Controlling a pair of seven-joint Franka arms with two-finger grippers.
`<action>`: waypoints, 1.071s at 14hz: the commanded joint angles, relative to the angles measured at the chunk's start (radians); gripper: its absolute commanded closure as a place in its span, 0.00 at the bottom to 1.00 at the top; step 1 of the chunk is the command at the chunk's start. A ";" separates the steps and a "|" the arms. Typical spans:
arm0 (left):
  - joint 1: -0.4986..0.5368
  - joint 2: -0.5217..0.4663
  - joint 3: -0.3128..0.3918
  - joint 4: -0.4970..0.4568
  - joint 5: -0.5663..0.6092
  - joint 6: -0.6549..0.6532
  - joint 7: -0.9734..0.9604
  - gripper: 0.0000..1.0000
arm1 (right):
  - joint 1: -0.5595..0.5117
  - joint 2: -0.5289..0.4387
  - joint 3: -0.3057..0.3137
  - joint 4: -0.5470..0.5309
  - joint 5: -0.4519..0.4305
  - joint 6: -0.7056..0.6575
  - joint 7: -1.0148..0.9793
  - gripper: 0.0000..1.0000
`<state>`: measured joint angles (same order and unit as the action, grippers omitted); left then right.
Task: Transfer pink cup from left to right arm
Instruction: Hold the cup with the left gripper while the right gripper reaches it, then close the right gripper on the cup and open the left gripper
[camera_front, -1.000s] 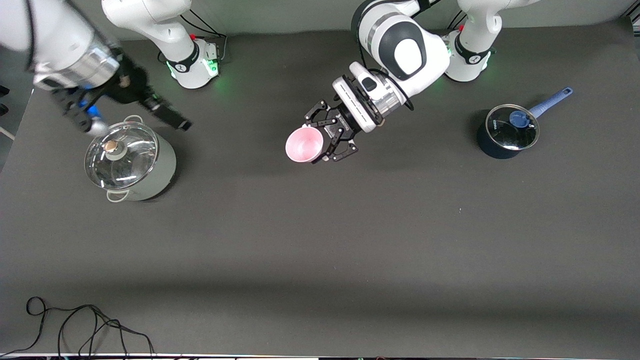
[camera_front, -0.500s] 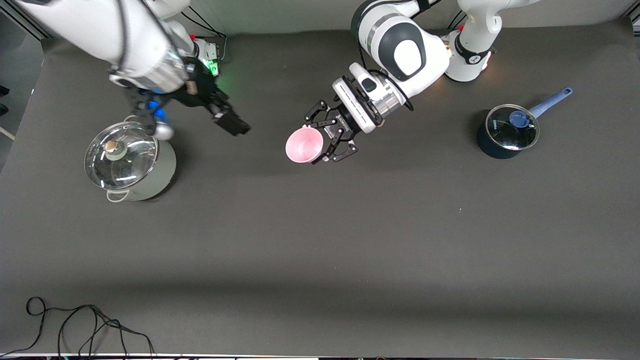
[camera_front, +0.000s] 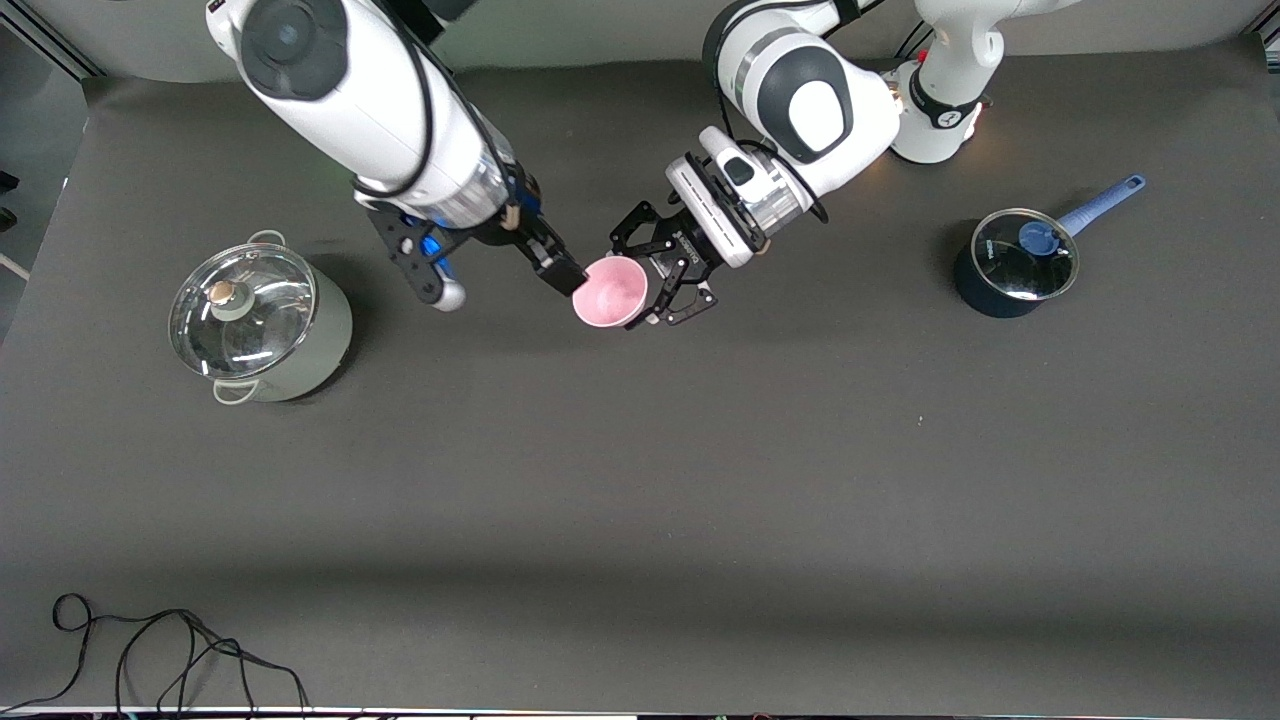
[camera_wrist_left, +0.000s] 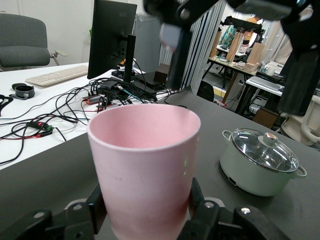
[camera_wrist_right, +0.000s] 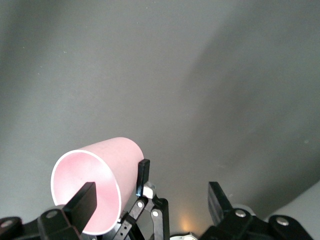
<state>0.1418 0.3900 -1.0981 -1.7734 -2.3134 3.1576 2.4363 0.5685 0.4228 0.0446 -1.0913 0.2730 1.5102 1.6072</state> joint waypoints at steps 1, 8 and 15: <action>-0.018 -0.016 0.014 0.009 -0.009 0.018 0.001 0.57 | 0.019 0.066 -0.003 0.065 0.008 0.001 -0.022 0.01; -0.016 -0.014 0.017 0.011 -0.011 0.018 -0.002 0.54 | 0.019 0.087 0.018 0.065 0.011 0.018 -0.058 0.90; -0.014 -0.013 0.018 0.011 -0.011 0.018 -0.005 0.40 | 0.010 0.073 0.012 0.065 0.006 0.005 -0.124 1.00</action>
<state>0.1325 0.3896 -1.0939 -1.7728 -2.3131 3.1575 2.4365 0.5822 0.4943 0.0619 -1.0498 0.2731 1.5355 1.5087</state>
